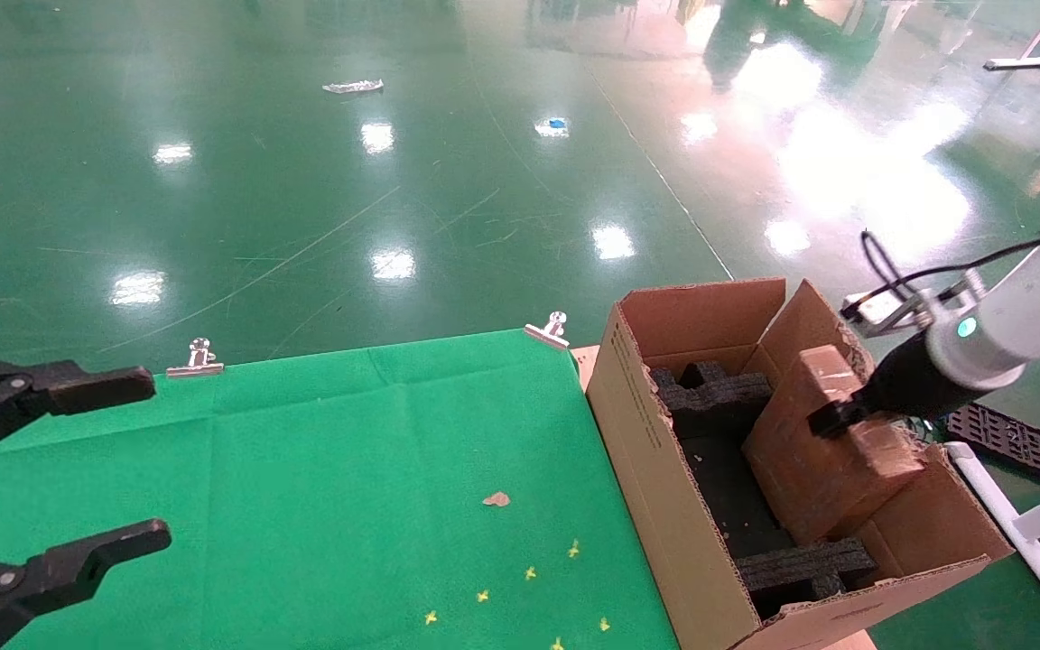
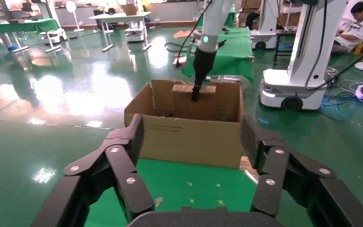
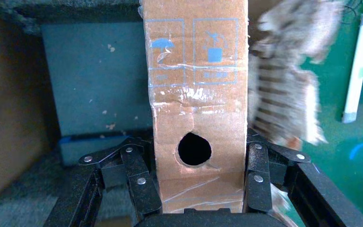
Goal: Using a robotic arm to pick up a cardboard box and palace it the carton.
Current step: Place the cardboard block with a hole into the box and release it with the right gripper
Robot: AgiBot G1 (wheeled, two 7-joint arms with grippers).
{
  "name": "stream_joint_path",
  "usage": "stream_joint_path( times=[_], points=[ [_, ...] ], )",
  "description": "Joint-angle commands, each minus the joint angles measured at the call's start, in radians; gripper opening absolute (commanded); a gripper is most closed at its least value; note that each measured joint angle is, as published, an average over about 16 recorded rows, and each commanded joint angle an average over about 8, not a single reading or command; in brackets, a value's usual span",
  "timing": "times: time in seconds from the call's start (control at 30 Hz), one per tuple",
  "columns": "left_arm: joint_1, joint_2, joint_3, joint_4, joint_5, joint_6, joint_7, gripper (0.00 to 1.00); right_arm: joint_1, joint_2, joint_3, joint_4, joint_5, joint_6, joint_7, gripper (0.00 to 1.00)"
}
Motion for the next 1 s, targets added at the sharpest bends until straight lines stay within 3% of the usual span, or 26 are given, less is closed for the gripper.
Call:
stream_joint_path(
  times=[0.03, 0.33, 0.37, 0.6, 0.63, 1.0],
  points=[
    [0.0, 0.0, 0.0, 0.0, 0.0, 0.0, 0.0, 1.0, -0.03, -0.018, 0.004, -0.025, 0.01, 0.022, -0.007, 0.0],
    [0.0, 0.0, 0.0, 0.0, 0.0, 0.0, 0.0, 1.0, -0.187, -0.029, 0.056, -0.057, 0.101, 0.153, -0.08, 0.0],
    [0.0, 0.0, 0.0, 0.0, 0.0, 0.0, 0.0, 1.0, -0.199, -0.026, 0.063, -0.057, 0.112, 0.161, -0.091, 0.06],
    [0.0, 0.0, 0.001, 0.0, -0.001, 0.0, 0.0, 1.0, -0.239, -0.005, 0.09, -0.058, 0.157, 0.179, -0.147, 0.93],
    [0.0, 0.0, 0.001, 0.0, -0.001, 0.0, 0.0, 1.0, -0.239, -0.004, 0.09, -0.06, 0.158, 0.177, -0.15, 1.0],
    [0.0, -0.001, 0.001, 0.0, -0.001, -0.001, 0.001, 1.0, -0.222, 0.007, 0.089, -0.066, 0.155, 0.159, -0.161, 1.0]
  ],
)
